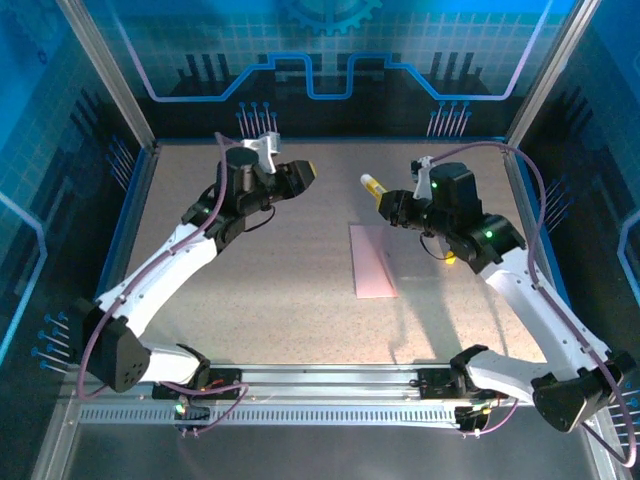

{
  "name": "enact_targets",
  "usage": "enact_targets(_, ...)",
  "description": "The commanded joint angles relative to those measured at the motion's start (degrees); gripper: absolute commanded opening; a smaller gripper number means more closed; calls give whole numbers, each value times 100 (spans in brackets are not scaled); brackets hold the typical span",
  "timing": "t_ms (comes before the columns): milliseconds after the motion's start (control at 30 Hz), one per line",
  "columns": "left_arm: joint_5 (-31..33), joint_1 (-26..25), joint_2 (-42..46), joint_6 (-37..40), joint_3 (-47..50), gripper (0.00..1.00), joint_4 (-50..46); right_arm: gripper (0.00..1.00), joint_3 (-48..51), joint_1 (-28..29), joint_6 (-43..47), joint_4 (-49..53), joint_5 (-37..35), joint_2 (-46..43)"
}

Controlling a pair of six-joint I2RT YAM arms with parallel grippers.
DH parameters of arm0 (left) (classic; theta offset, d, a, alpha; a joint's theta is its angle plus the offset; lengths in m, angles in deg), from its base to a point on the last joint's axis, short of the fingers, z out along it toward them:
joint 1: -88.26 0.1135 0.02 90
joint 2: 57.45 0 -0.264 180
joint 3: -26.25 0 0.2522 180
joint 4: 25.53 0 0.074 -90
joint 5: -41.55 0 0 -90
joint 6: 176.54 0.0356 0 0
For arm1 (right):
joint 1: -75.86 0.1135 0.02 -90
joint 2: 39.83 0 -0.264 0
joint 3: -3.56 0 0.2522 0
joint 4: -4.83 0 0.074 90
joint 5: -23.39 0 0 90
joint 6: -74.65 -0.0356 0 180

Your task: Place the letter into the envelope and seal it

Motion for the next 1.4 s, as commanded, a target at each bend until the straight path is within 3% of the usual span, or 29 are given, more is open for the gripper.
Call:
enact_targets(0, -559, -68, -669, 789, -85, 26, -1468, 15, -377, 194, 438, 1448, -776, 378)
enact_targets(200, -571, -573, -1725, 594, -57, 0, -576, 14, -615, 610, 258, 2034, -1342, 970)
enact_targets(533, -614, -973, -3254, 5, -393, 0, 638, 13, -319, 793, 46, 2115, -1454, 1359)
enact_targets(833, -626, -1061, -3745, -376, -237, 0, 1366, 12, -175, 802, 166, 2118, -1252, 1671)
enact_targets(1367, -717, -1076, -4195, -427, -208, 0, 1474, 11, -714, 766, 392, 2397, -1156, 2868)
